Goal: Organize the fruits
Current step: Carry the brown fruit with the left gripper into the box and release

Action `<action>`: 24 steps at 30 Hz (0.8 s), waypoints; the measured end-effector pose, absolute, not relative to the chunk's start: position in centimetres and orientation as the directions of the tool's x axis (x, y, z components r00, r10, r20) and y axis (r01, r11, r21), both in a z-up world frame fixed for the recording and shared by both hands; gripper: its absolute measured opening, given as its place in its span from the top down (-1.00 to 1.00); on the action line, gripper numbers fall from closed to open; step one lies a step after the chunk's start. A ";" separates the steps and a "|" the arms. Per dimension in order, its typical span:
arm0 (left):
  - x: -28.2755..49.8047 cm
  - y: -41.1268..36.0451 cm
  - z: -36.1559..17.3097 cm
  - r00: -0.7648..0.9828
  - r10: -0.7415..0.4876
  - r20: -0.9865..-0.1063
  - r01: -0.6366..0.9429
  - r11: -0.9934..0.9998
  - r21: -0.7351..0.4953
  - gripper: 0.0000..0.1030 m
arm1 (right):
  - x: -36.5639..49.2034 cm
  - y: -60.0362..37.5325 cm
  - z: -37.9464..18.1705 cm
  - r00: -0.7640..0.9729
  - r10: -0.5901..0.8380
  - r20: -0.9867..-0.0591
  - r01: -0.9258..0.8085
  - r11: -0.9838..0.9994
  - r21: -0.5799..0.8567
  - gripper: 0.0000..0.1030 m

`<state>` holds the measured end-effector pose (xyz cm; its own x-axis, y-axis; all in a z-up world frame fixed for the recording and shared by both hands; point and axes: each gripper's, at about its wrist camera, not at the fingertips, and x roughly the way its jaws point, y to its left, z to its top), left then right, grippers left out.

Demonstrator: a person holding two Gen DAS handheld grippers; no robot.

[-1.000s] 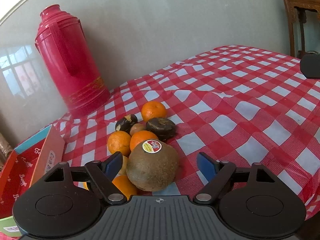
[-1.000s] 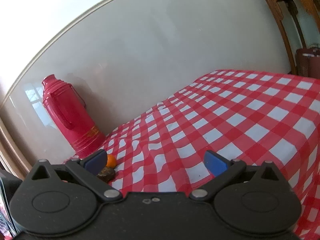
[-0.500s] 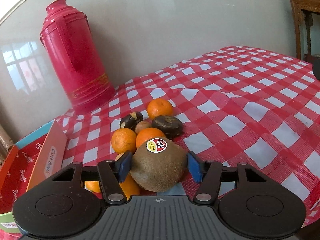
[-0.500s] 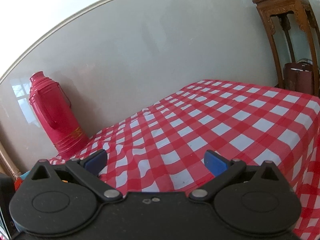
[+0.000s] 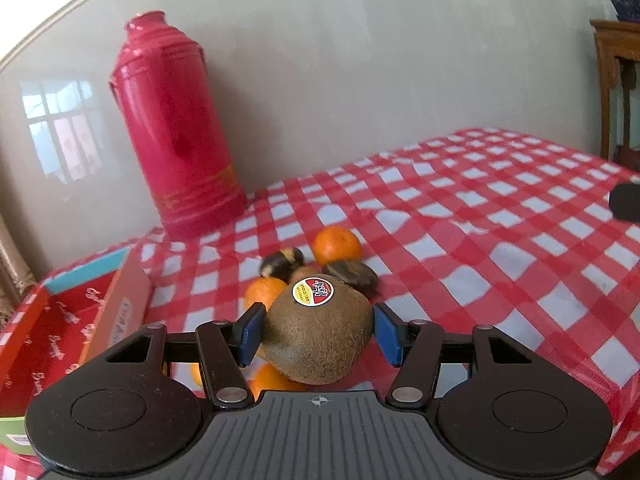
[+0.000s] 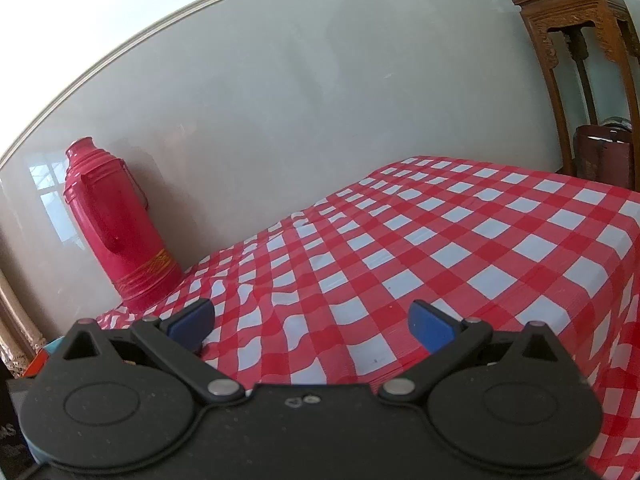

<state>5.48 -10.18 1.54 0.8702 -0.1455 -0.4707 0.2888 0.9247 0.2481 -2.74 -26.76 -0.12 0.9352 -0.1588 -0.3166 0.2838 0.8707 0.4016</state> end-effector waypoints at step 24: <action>9.9 8.8 2.8 0.845 0.262 -0.466 -0.209 0.964 0.164 -0.12 | 0.0 -22.0 -0.3 0.931 -0.069 -0.358 0.194 0.926 0.324 -0.90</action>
<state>9.85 8.84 2.85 0.8452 0.2621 -0.4658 -0.2087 0.9642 0.1638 -0.03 -22.04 -0.27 0.9310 -0.0694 -0.3583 0.1939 0.9258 0.3245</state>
